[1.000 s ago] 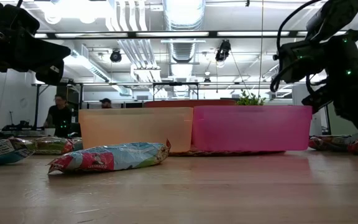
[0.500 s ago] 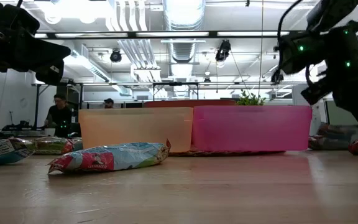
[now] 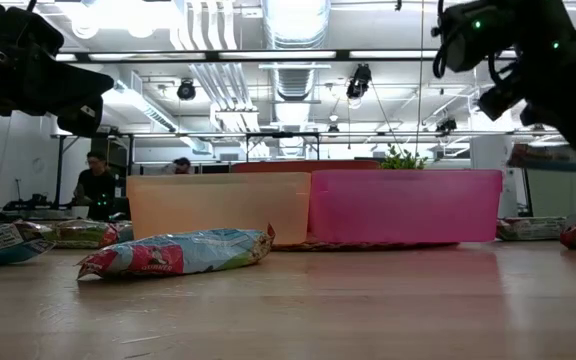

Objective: Pick and place Granola Bars by type
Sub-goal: Put the blue granola bar into the light orange bin

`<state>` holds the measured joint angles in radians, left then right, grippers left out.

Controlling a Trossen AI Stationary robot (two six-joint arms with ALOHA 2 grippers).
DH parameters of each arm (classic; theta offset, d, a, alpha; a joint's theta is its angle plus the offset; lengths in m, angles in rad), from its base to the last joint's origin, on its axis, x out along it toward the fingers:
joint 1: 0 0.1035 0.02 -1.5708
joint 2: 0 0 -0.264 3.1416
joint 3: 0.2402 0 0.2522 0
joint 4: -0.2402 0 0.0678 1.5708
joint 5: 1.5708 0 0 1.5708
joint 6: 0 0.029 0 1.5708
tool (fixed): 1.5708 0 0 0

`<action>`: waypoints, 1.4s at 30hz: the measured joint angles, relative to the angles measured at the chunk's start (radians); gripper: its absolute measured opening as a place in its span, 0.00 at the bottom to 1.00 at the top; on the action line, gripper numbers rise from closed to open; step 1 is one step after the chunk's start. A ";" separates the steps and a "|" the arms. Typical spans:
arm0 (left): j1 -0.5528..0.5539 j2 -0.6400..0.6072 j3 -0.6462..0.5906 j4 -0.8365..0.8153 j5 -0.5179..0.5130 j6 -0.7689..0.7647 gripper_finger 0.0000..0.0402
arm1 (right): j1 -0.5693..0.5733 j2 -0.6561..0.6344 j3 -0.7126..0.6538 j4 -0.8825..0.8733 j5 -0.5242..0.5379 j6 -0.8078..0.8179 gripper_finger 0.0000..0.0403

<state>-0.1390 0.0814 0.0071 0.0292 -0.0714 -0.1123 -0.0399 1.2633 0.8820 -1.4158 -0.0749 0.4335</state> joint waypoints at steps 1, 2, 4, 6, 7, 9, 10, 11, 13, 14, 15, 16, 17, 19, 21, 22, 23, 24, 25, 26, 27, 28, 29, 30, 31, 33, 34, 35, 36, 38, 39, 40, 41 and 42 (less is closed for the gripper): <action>0.000 0.000 0.000 0.000 0.000 0.000 0.00 | 0.006 0.000 0.016 -0.022 0.000 0.000 0.02; 0.000 0.000 0.000 0.000 0.000 0.000 0.00 | 0.012 0.000 0.034 -0.043 0.000 0.001 0.02; 0.000 0.000 0.000 0.000 0.000 0.000 0.00 | 0.022 0.000 0.070 -0.084 0.000 0.003 0.02; 0.000 0.000 0.000 0.000 0.000 0.000 0.00 | 0.031 0.000 0.110 -0.120 0.000 0.008 0.02; 0.000 0.000 0.000 0.000 0.000 0.000 0.00 | 0.036 0.000 0.131 -0.136 0.000 0.008 0.02; 0.000 0.000 0.000 0.000 0.000 0.000 0.00 | 0.042 0.000 0.172 -0.157 -0.001 0.008 0.02; 0.000 0.000 0.000 0.000 0.000 0.000 0.00 | 0.045 0.000 0.192 -0.156 -0.001 0.009 0.02; 0.000 0.000 0.000 0.000 0.000 0.000 0.00 | 0.049 0.000 0.212 -0.155 -0.005 0.011 0.02; 0.000 0.000 0.000 0.000 0.000 0.000 0.00 | 0.055 0.000 0.252 -0.156 -0.010 0.018 0.02; 0.000 0.000 0.000 0.000 0.000 0.000 0.00 | 0.056 0.001 0.272 -0.155 -0.012 0.022 0.02; 0.000 0.000 0.000 0.000 0.000 0.000 0.00 | 0.056 0.002 0.291 -0.156 -0.015 0.025 0.02; 0.000 0.000 0.000 0.000 0.000 0.000 0.00 | 0.056 0.002 0.307 -0.155 -0.017 0.026 0.02; 0.000 0.000 0.000 0.000 0.000 0.000 0.00 | 0.056 0.004 0.324 -0.155 -0.021 0.027 0.02; 0.000 0.000 0.000 0.000 0.000 0.000 0.00 | 0.056 0.004 0.352 -0.155 -0.030 0.027 0.02; 0.000 0.000 0.000 0.000 0.000 0.000 0.00 | 0.056 0.004 0.376 -0.155 -0.038 0.028 0.02; 0.000 0.000 0.000 0.000 0.000 0.000 0.00 | 0.056 0.004 0.387 -0.155 -0.049 0.028 0.02; 0.000 0.000 0.000 0.000 0.000 0.000 0.00 | 0.056 0.004 0.398 -0.155 -0.060 0.028 0.02; 0.000 0.000 0.000 0.000 0.000 0.000 0.00 | 0.056 0.004 0.409 -0.155 -0.066 0.027 0.02; 0.000 0.000 0.000 0.000 0.000 0.000 0.00 | 0.056 0.004 0.419 -0.155 -0.070 0.027 0.02; 0.000 0.000 0.000 0.000 0.000 0.000 0.00 | 0.058 0.004 0.430 -0.155 -0.079 0.023 0.02; 0.000 0.000 0.000 0.000 0.000 0.000 0.00 | 0.062 0.004 0.440 -0.155 -0.085 0.019 0.02; 0.000 0.000 0.000 0.000 0.000 0.000 0.00 | 0.062 0.004 0.450 -0.156 -0.085 0.014 0.02; 0.000 0.000 0.000 0.000 0.000 0.000 0.00 | 0.063 0.004 0.461 -0.155 -0.087 0.011 0.02; 0.000 0.000 0.000 0.000 0.000 0.000 0.00 | 0.064 0.004 0.471 -0.155 -0.090 0.010 0.02; 0.000 0.000 0.000 0.000 0.000 0.000 0.00 | 0.065 0.004 0.480 -0.155 -0.090 0.009 0.02; 0.000 0.000 0.000 0.000 0.000 0.000 0.00 | 0.066 0.004 0.494 -0.155 -0.089 0.006 0.02; 0.000 0.000 0.000 0.000 0.000 0.000 0.00 | 0.066 0.004 0.499 -0.155 -0.088 0.005 0.02; 0.000 0.000 0.000 0.000 0.000 0.000 0.00 | 0.066 0.007 0.504 -0.156 -0.087 0.003 0.02; 0.000 0.000 0.000 0.000 0.000 0.000 0.00 | 0.066 0.019 0.512 -0.159 -0.086 -0.001 0.02; 0.000 0.000 0.000 0.000 0.000 0.000 0.00 | 0.066 0.040 0.527 -0.155 -0.083 -0.020 0.02; 0.000 0.000 0.000 0.000 0.000 0.000 0.00 | 0.066 0.058 0.540 -0.156 -0.083 -0.027 0.02; 0.000 0.000 0.000 0.000 0.000 0.000 0.00 | 0.066 0.076 0.556 -0.155 -0.081 -0.032 0.02; 0.000 0.000 0.000 0.000 0.000 0.000 0.00 | 0.066 0.089 0.570 -0.154 -0.078 -0.039 0.02; 0.000 0.000 0.000 0.000 0.000 0.000 0.00 | 0.066 0.105 0.586 -0.156 -0.072 -0.046 0.02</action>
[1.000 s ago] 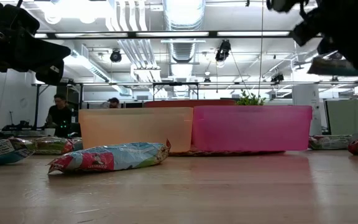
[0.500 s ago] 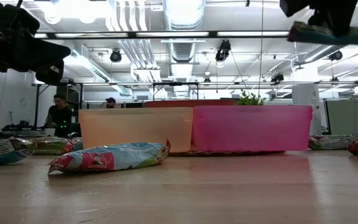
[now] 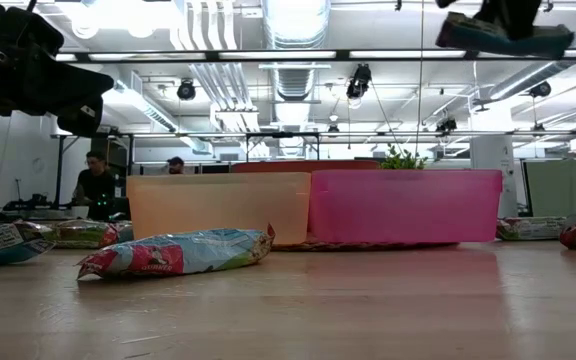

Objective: Pick and place Granola Bars by type
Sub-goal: Put the blue granola bar into the light orange bin

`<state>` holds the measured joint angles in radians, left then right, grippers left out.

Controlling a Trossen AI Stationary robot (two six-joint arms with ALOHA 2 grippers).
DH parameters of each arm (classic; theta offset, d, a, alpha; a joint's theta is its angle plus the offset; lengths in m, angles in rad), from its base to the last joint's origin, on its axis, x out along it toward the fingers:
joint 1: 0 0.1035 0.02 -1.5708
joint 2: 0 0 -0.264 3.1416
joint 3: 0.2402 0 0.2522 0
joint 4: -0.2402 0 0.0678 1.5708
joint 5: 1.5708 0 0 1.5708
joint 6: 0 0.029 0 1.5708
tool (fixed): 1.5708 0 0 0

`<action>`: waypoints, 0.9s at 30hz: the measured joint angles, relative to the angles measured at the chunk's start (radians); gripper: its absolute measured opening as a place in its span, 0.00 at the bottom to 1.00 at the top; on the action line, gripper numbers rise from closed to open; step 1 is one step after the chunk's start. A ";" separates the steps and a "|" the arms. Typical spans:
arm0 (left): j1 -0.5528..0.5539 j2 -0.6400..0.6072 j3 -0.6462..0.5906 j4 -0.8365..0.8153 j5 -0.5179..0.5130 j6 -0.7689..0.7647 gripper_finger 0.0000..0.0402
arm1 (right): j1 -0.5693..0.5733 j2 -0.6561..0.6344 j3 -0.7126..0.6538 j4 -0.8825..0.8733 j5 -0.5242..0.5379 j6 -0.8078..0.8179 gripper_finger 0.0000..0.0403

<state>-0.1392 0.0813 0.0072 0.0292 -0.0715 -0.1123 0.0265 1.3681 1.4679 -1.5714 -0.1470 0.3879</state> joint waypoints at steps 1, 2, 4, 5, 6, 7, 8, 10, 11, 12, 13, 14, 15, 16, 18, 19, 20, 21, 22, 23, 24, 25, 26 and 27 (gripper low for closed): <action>0.000 0.000 0.000 0.000 0.000 0.000 0.00 | 0.000 0.018 0.019 0.000 0.008 -0.006 0.02; 0.000 0.000 0.000 0.000 0.000 0.000 0.00 | 0.000 0.037 0.037 0.000 0.014 -0.014 0.02; 0.000 0.000 0.000 0.000 0.000 0.000 0.00 | -0.003 0.075 0.070 0.001 0.016 -0.031 0.02; 0.000 0.000 0.000 0.000 0.000 0.000 0.00 | -0.006 0.097 0.090 0.000 0.016 -0.037 0.02; 0.000 0.000 0.000 0.000 0.000 0.000 0.00 | -0.007 0.118 0.109 0.001 0.016 -0.039 0.02; 0.000 0.000 0.000 0.000 0.000 0.000 0.00 | -0.008 0.137 0.127 0.002 0.016 -0.044 0.02; 0.000 0.000 0.000 0.000 0.000 0.000 0.00 | -0.010 0.159 0.147 -0.001 0.016 -0.049 0.02; 0.000 0.000 0.000 0.000 0.000 0.000 0.00 | -0.011 0.206 0.196 0.001 0.016 -0.052 0.02; 0.000 0.000 0.000 0.000 0.000 0.000 0.00 | -0.012 0.232 0.221 0.001 0.016 -0.053 0.02; 0.000 0.000 0.000 0.000 0.000 0.000 0.00 | -0.012 0.259 0.250 -0.001 0.016 -0.056 0.02; 0.000 0.000 0.000 0.000 0.000 0.000 0.00 | -0.011 0.286 0.281 0.001 0.016 -0.059 0.02; 0.000 0.000 0.000 0.000 0.000 0.000 0.00 | -0.011 0.313 0.311 0.003 0.016 -0.061 0.02; 0.000 0.000 0.000 0.000 0.000 0.000 0.00 | -0.011 0.339 0.343 0.000 0.016 -0.064 0.02; 0.000 0.000 0.000 0.000 0.000 0.000 0.00 | -0.011 0.368 0.377 0.000 0.016 -0.067 0.02; 0.000 0.000 0.000 0.000 0.000 0.000 0.00 | -0.011 0.424 0.444 0.000 0.016 -0.069 0.02; 0.000 0.000 0.000 0.000 0.000 0.000 0.00 | -0.011 0.450 0.477 0.001 0.016 -0.071 0.02; 0.000 0.000 0.000 0.000 0.000 0.000 0.00 | -0.011 0.477 0.510 0.001 0.016 -0.073 0.02; 0.000 0.000 0.000 0.000 0.000 0.000 0.00 | -0.011 0.505 0.545 0.001 0.016 -0.077 0.02; 0.000 0.000 0.000 0.000 0.000 0.000 0.00 | -0.011 0.528 0.575 0.003 0.016 -0.080 0.02; 0.000 0.000 0.000 0.000 0.000 0.000 0.00 | -0.012 0.551 0.603 0.001 0.016 -0.083 0.02; 0.000 0.000 0.000 0.000 0.000 0.000 0.00 | -0.012 0.575 0.632 0.000 0.016 -0.090 0.02; 0.000 0.000 0.000 0.000 0.000 0.000 0.00 | -0.012 0.598 0.661 0.001 0.016 -0.093 0.02; 0.000 0.000 0.000 0.000 0.000 0.000 0.00 | -0.013 0.619 0.685 0.001 0.016 -0.096 0.02; 0.000 0.000 0.000 0.000 0.000 0.000 0.00 | -0.013 0.641 0.708 0.001 0.016 -0.097 0.02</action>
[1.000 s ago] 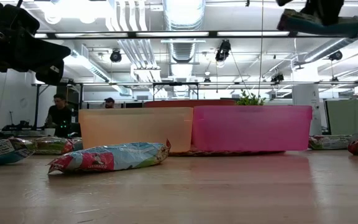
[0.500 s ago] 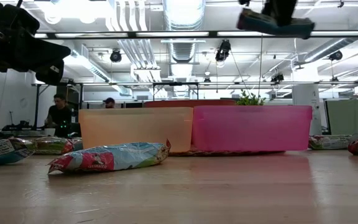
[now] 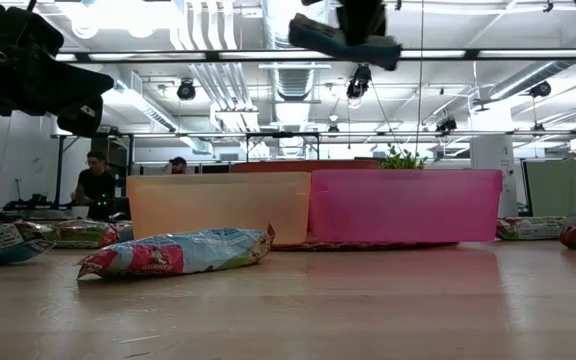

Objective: Pick and place Granola Bars by type
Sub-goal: Put the blue granola bar into the light orange bin

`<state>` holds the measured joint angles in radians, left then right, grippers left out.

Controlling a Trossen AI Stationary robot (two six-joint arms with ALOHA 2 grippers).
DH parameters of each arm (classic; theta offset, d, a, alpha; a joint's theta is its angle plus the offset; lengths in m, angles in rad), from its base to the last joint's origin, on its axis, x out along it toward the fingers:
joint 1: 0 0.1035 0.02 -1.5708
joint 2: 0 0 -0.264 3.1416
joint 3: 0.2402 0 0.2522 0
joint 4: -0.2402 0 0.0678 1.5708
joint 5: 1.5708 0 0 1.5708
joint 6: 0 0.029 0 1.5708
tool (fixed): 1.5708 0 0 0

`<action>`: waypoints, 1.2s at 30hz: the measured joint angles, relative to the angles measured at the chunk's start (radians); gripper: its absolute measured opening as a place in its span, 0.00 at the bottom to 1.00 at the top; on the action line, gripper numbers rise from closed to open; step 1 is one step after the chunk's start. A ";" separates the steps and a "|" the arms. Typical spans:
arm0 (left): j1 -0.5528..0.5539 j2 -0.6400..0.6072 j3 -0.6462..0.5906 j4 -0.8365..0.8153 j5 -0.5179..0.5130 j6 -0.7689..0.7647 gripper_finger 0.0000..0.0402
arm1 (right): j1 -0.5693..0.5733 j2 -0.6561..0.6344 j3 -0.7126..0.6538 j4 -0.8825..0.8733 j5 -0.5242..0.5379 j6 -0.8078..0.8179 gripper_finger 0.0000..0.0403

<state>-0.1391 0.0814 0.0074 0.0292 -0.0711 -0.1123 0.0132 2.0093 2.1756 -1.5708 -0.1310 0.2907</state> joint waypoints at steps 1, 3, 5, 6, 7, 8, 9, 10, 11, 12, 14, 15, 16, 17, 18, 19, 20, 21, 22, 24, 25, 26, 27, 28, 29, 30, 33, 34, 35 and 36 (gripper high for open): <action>0.000 0.000 0.000 0.000 0.000 0.000 0.00 | 0.000 0.018 0.021 0.001 0.000 -0.001 0.02; 0.000 0.000 0.000 0.000 0.000 0.000 0.00 | -0.001 0.049 0.052 0.000 0.000 -0.003 0.02; 0.000 0.000 0.000 0.000 0.000 0.000 0.00 | -0.001 0.075 0.076 0.000 -0.001 -0.004 0.02; 0.000 0.000 0.000 0.000 0.000 0.000 0.00 | -0.001 0.085 0.084 0.001 0.000 -0.007 0.02; 0.000 0.000 0.000 0.000 0.000 0.000 0.00 | -0.001 0.097 0.089 0.000 0.000 -0.008 0.02; 0.000 0.000 0.000 0.000 0.000 0.000 0.00 | -0.001 0.109 0.095 -0.001 0.000 -0.010 0.02; 0.000 0.000 0.000 0.000 0.000 0.000 0.00 | -0.001 0.119 0.099 0.001 0.002 -0.010 0.02; 0.000 0.000 0.000 0.000 0.000 0.000 0.00 | -0.001 0.129 0.101 -0.001 0.010 -0.011 0.02; 0.000 0.000 0.000 0.000 0.000 0.000 0.00 | -0.001 0.139 0.103 -0.001 0.023 -0.011 0.02; 0.000 0.000 0.000 0.000 0.000 0.000 0.00 | -0.001 0.149 0.106 0.000 0.037 -0.013 0.02; 0.000 0.000 0.000 0.000 0.000 0.000 0.00 | -0.001 0.159 0.106 0.000 0.060 -0.016 0.02; 0.000 0.000 0.000 0.000 0.000 0.000 0.00 | -0.001 0.166 0.106 0.001 0.066 -0.018 0.02; 0.000 0.000 0.000 0.000 0.000 0.000 0.00 | -0.001 0.172 0.106 0.001 0.076 -0.022 0.02; 0.000 0.000 0.000 0.000 0.000 0.000 0.00 | 0.001 0.179 0.106 0.000 0.083 -0.025 0.02; 0.000 0.000 0.000 0.000 0.000 0.000 0.00 | 0.002 0.185 0.106 0.000 0.085 -0.030 0.02; 0.000 0.000 0.000 0.000 0.000 0.000 0.00 | 0.003 0.195 0.106 0.005 0.092 -0.033 0.02; 0.000 0.000 0.000 0.000 0.000 0.000 0.00 | 0.005 0.203 0.106 0.007 0.105 -0.037 0.02; 0.000 0.000 0.000 0.000 0.000 0.000 0.00 | 0.007 0.209 0.107 0.007 0.113 -0.044 0.02; 0.000 0.000 0.000 0.000 0.000 0.000 0.00 | 0.009 0.216 0.111 0.009 0.116 -0.054 0.02; 0.000 0.000 0.000 0.000 0.000 0.000 0.00 | 0.015 0.226 0.124 0.015 0.133 -0.067 0.02; 0.000 0.000 0.000 0.000 0.000 0.000 0.00 | 0.016 0.230 0.131 0.015 0.136 -0.073 0.02; 0.000 0.000 0.000 0.000 0.000 0.000 0.00 | 0.016 0.232 0.134 0.018 0.135 -0.078 0.02; 0.000 0.000 0.000 0.000 0.000 0.000 0.00 | 0.018 0.235 0.136 0.026 0.138 -0.079 0.02; 0.000 0.000 0.000 0.000 0.000 0.000 0.00 | 0.018 0.238 0.137 0.038 0.140 -0.081 0.02; 0.000 0.000 0.000 0.000 0.000 0.000 0.00 | 0.020 0.240 0.137 0.053 0.147 -0.082 0.02; 0.000 0.000 0.000 0.000 0.000 0.000 0.00 | 0.021 0.240 0.134 0.065 0.153 -0.082 0.02; 0.000 0.000 0.000 0.000 0.000 0.000 0.00 | 0.022 0.240 0.130 0.105 0.160 -0.082 0.02; 0.000 0.000 0.000 0.000 0.000 0.000 0.00 | 0.023 0.240 0.129 0.119 0.160 -0.082 0.02; 0.000 0.000 0.000 0.000 0.000 0.000 0.00 | 0.023 0.240 0.128 0.129 0.160 -0.082 0.02; 0.000 0.000 0.000 0.000 0.000 0.000 0.00 | 0.022 0.240 0.128 0.138 0.161 -0.082 0.02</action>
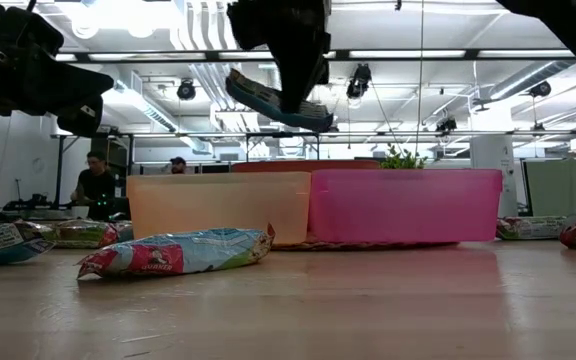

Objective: Pick and place Granola Bars by type
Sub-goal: Put the blue granola bar into the light orange bin

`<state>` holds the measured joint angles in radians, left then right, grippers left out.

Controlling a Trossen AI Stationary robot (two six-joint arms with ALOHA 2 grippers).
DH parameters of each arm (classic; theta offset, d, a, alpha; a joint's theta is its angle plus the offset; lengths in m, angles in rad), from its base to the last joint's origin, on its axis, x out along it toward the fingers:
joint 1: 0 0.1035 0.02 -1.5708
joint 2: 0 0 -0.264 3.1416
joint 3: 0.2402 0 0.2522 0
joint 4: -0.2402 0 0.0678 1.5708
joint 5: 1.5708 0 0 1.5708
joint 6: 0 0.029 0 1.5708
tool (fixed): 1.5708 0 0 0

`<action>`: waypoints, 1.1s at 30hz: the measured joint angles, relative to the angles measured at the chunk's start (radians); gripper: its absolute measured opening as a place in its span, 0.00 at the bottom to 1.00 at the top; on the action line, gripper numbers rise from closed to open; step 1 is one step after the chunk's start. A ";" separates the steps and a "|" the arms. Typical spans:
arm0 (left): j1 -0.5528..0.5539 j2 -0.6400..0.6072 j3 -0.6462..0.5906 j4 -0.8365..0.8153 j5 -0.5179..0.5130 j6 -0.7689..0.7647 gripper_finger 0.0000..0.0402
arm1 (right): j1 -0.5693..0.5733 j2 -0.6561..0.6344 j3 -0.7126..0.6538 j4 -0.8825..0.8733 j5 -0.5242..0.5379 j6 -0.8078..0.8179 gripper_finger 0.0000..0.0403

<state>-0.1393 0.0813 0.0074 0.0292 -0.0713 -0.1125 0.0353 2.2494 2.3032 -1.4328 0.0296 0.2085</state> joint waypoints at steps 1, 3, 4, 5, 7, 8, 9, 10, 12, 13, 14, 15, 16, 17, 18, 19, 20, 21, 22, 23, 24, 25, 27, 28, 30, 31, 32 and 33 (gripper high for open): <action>0.000 0.000 0.000 0.000 0.000 0.000 0.00 | 0.000 0.000 0.000 0.011 0.000 0.000 0.02; 0.000 0.000 0.000 0.000 0.000 0.000 0.00 | 0.000 0.000 -0.002 0.030 0.000 0.000 0.02; 0.000 0.000 0.000 0.000 0.000 0.000 0.00 | 0.000 0.000 -0.004 0.041 0.000 -0.001 0.02; 0.000 0.000 0.000 0.000 0.000 0.000 0.00 | 0.000 0.000 -0.007 0.053 0.000 -0.003 0.02; 0.000 0.000 0.000 0.000 0.000 0.000 0.00 | 0.000 0.000 -0.015 0.074 0.000 -0.004 0.02; 0.000 0.000 0.000 0.000 0.000 0.000 0.00 | 0.000 0.001 -0.019 0.084 0.000 -0.004 0.02; 0.000 0.000 0.000 0.000 0.000 0.000 0.00 | 0.000 0.007 -0.020 0.094 0.000 -0.003 0.02; 0.000 0.000 0.000 0.000 0.000 0.000 0.00 | 0.000 0.009 -0.020 0.099 0.000 -0.003 0.02; 0.000 0.000 0.000 0.000 0.000 0.000 0.00 | 0.000 0.013 -0.025 0.100 0.000 -0.003 0.02; 0.000 0.000 0.000 0.000 0.000 0.000 0.00 | 0.000 0.013 -0.030 0.112 0.000 -0.003 0.02; 0.000 0.000 0.000 0.000 0.000 0.000 0.00 | 0.000 0.013 -0.033 0.123 0.000 -0.003 0.02; 0.000 0.000 0.000 0.000 0.000 0.000 0.00 | 0.000 0.013 -0.037 0.130 0.000 -0.003 0.02; 0.000 0.000 0.000 0.000 0.000 0.000 0.00 | 0.000 0.013 -0.039 0.134 0.000 -0.003 0.02; 0.000 0.000 0.000 0.000 0.000 0.000 0.00 | 0.000 0.013 -0.039 0.134 0.000 -0.003 0.02; 0.000 0.000 0.000 0.000 0.000 0.000 0.00 | 0.000 0.013 -0.041 0.136 0.000 -0.003 0.02; 0.000 0.000 0.000 0.000 0.000 0.000 0.00 | 0.000 0.013 -0.045 0.140 0.000 -0.003 0.02; 0.000 0.000 0.000 0.000 0.000 0.000 0.00 | 0.000 0.013 -0.050 0.147 0.000 -0.004 0.02; 0.000 0.000 0.000 0.000 0.000 0.000 0.00 | 0.000 0.013 -0.056 0.157 0.000 -0.004 0.02; 0.000 0.000 0.000 0.000 0.000 0.000 0.00 | 0.000 0.013 -0.062 0.170 0.000 -0.004 0.02; 0.000 0.000 0.000 0.000 0.000 0.000 0.00 | 0.000 0.013 -0.064 0.178 0.000 -0.003 0.02; 0.000 0.000 0.000 0.000 0.000 0.000 0.00 | 0.000 0.013 -0.064 0.188 0.000 -0.003 0.02; 0.000 0.000 0.000 0.000 0.000 0.000 0.00 | 0.000 0.013 -0.064 0.201 0.000 -0.004 0.02; 0.000 0.000 0.000 0.000 0.000 0.000 0.00 | 0.000 0.013 -0.061 0.224 0.000 -0.006 0.02; 0.000 0.000 0.000 0.000 0.000 0.000 0.00 | 0.000 0.022 -0.052 0.226 0.000 -0.006 0.02; 0.000 0.000 0.000 0.000 0.000 0.000 0.00 | 0.000 0.048 -0.024 0.205 0.000 -0.006 0.02; 0.000 0.000 0.000 0.000 -0.001 0.000 0.00 | 0.000 0.067 -0.006 0.186 0.000 -0.007 0.02; 0.000 0.000 0.000 0.000 0.000 0.000 0.00 | -0.001 0.087 0.015 0.173 0.000 -0.009 0.02; 0.000 0.000 0.000 0.000 0.000 0.000 0.00 | -0.001 0.108 0.037 0.165 0.000 -0.011 0.02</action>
<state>-0.1392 0.0814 0.0072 0.0294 -0.0715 -0.1123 0.0345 2.3573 2.3401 -1.2682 0.0296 0.1978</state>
